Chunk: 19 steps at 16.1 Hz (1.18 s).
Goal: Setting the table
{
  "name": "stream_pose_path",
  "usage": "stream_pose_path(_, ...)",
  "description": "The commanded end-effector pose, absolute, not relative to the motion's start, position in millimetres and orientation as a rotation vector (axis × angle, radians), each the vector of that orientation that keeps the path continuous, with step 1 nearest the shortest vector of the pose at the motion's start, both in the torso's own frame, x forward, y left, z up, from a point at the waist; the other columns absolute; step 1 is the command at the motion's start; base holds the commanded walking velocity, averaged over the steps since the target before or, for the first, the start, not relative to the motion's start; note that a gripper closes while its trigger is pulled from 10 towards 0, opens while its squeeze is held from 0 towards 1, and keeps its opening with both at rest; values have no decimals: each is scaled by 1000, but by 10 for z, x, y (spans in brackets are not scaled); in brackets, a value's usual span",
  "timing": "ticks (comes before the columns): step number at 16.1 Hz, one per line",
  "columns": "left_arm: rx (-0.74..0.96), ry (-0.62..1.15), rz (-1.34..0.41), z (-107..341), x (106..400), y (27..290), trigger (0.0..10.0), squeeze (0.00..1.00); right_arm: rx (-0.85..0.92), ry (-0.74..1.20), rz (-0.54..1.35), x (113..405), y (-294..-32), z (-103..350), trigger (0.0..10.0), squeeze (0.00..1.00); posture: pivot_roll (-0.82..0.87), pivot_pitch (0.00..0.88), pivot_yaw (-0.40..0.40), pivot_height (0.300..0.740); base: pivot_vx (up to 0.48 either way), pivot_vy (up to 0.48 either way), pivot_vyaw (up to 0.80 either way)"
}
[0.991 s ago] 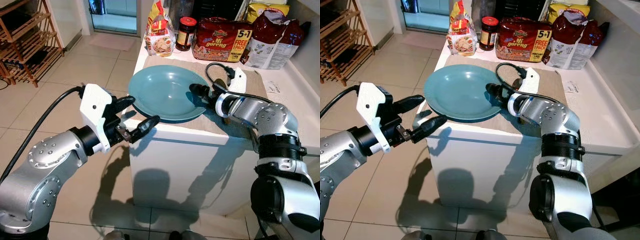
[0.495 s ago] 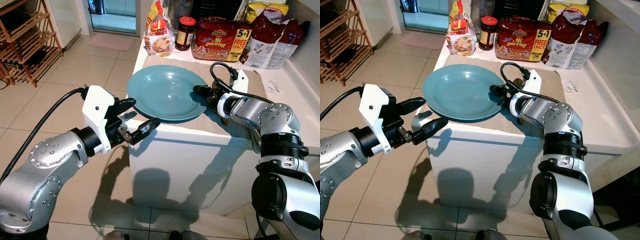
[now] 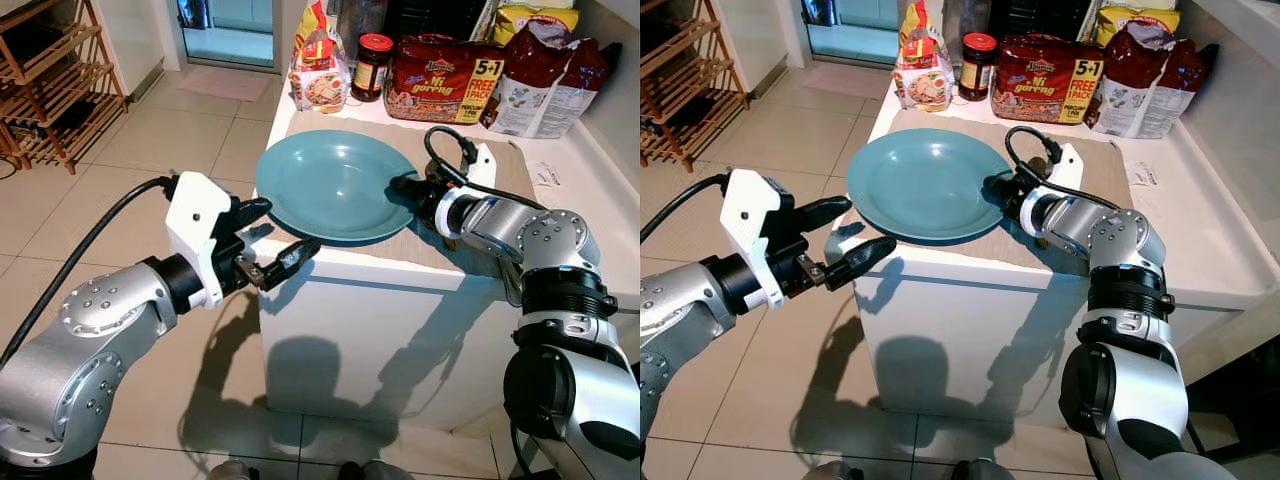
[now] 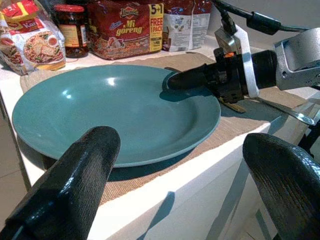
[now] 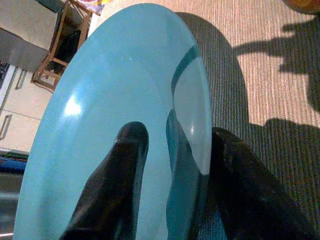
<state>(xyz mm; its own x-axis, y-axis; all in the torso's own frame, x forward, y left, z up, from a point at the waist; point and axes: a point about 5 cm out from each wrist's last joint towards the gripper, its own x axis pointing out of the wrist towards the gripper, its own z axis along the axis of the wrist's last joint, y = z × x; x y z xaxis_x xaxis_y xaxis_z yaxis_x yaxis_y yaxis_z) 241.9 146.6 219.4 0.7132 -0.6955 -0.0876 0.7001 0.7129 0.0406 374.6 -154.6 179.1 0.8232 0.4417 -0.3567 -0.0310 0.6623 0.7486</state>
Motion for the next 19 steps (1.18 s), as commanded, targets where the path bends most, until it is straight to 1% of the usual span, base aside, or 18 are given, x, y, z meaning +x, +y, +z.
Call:
stream_pose_path(1, 73, 68, -798, 2205, 2414, 1431, 10000, 0, 830, 544, 278, 3752, -1591, 1823, 0, 0, 29, 42, -80, 740, 0, 0, 0)
stream_pose_path(6, 84, 74, -791, 2190, 2428, 1437, 10000, 0, 863, 530, 272, 3759, -1630, 1843, 0, 0, 28, 41, -81, 740, 0, 0, 0)
stream_pose_path(11, 92, 79, -788, 2173, 2437, 1442, 10000, 0, 941, 511, 267, 3765, -1657, 1859, 0, 0, 29, 37, -79, 740, 0, 0, 0)
stream_pose_path(12, 94, 77, -786, 2179, 2446, 1446, 10000, 0, 959, 505, 271, 3764, -1661, 1871, 0, 0, 27, 35, -78, 740, 0, 0, 0)
stream_pose_path(14, 99, 66, -776, 2190, 2460, 1456, 10000, 0, 1053, 472, 279, 3767, -1690, 1923, 0, 0, 28, 31, -80, 740, 0, 0, 0)
stream_pose_path(16, 103, 41, -726, 2201, 2485, 1476, 10000, 0, 1117, 426, 293, 3763, -1724, 1974, 0, 0, 34, 36, -85, 740, 0, 0, 0)
stream_pose_path(18, 112, -17, -618, 2249, 2555, 1538, 10000, 0, 1202, 347, 310, 3756, -1774, 2060, 0, 0, 35, 40, -86, 740, 0, 0, 0)
stream_pose_path(19, 110, -63, -488, 2316, 2643, 1651, 10000, 0, 1263, 269, 341, 3720, -1824, 2175, 0, 0, 30, 46, -83, 740, 0, 0, 0)
